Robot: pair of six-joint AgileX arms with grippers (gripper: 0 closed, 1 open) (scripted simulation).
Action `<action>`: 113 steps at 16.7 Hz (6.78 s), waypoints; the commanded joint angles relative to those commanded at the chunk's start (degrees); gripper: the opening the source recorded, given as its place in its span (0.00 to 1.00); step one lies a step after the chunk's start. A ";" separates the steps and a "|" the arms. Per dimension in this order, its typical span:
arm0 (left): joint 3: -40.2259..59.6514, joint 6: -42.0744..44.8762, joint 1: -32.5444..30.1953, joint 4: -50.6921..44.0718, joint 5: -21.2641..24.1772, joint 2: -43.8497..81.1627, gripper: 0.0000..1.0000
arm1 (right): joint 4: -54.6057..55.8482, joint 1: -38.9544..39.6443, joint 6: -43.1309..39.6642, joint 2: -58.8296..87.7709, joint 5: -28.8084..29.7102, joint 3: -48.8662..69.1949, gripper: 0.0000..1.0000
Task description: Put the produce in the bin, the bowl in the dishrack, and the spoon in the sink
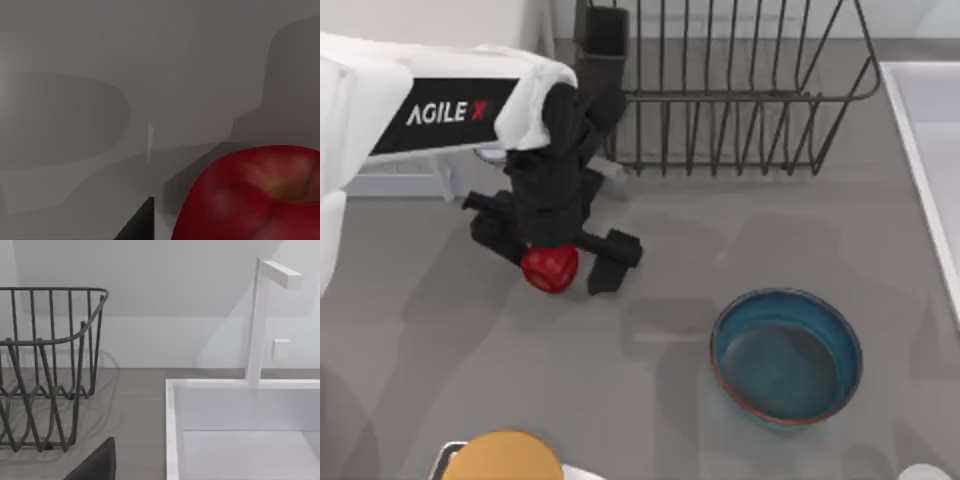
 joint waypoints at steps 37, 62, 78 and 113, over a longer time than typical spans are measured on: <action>13.74 4.46 0.40 -21.78 -0.07 -7.40 0.00 | 0.00 0.00 0.00 0.00 0.00 0.00 1.00; -7.71 140.53 25.78 -39.85 -19.46 -32.54 0.00 | 0.00 0.00 0.00 0.00 0.00 0.00 1.00; -12.54 185.59 31.64 -33.40 -17.18 -35.49 0.00 | 0.00 0.00 0.00 0.00 0.00 0.00 1.00; -28.01 190.88 36.51 -16.37 -17.88 -35.89 1.00 | 0.00 0.00 0.00 0.00 0.00 0.00 1.00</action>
